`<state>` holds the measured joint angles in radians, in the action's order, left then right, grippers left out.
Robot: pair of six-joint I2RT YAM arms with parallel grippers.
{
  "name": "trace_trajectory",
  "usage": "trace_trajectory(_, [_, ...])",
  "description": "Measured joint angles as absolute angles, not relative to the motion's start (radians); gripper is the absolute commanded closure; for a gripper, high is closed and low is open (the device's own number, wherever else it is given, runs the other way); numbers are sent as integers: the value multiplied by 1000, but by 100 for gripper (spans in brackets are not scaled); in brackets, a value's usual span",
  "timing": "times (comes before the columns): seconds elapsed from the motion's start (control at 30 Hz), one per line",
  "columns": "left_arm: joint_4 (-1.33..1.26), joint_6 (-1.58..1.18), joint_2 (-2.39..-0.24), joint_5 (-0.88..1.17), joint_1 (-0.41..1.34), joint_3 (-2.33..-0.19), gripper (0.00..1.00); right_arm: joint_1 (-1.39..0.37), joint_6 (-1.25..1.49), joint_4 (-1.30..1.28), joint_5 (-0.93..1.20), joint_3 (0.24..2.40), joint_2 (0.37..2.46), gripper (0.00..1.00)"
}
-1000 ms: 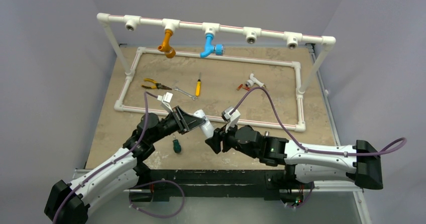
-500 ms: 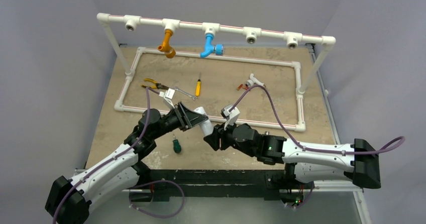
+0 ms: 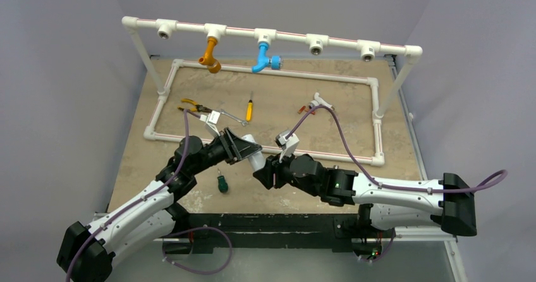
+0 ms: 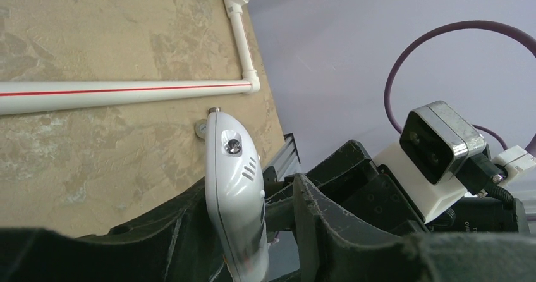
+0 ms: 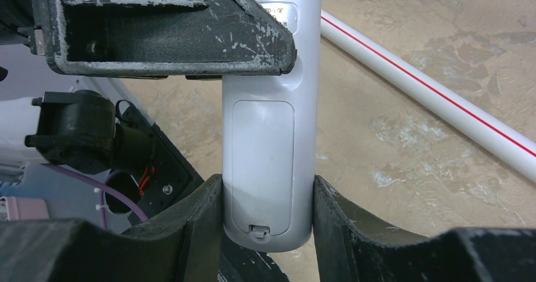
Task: Load the batteries into the remote control
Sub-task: Remove the battery cover from the remote control.
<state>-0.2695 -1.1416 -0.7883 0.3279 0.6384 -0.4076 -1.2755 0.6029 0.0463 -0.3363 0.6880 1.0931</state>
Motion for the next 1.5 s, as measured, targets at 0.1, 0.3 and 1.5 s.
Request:
trace_trajectory(0.1, [-267,-1144,-788,316,638,-408,64,-1275,610,49,-330,687,1092,100])
trace_trajectory(0.3, [-263,-1153,-788,300,638,-408,80,-1275,611,60,-331,682,1084,100])
trace_trajectory(1.5, [-270,-1069,-653,332,637,-318,100,-1276,210,64,-239,567,729,38])
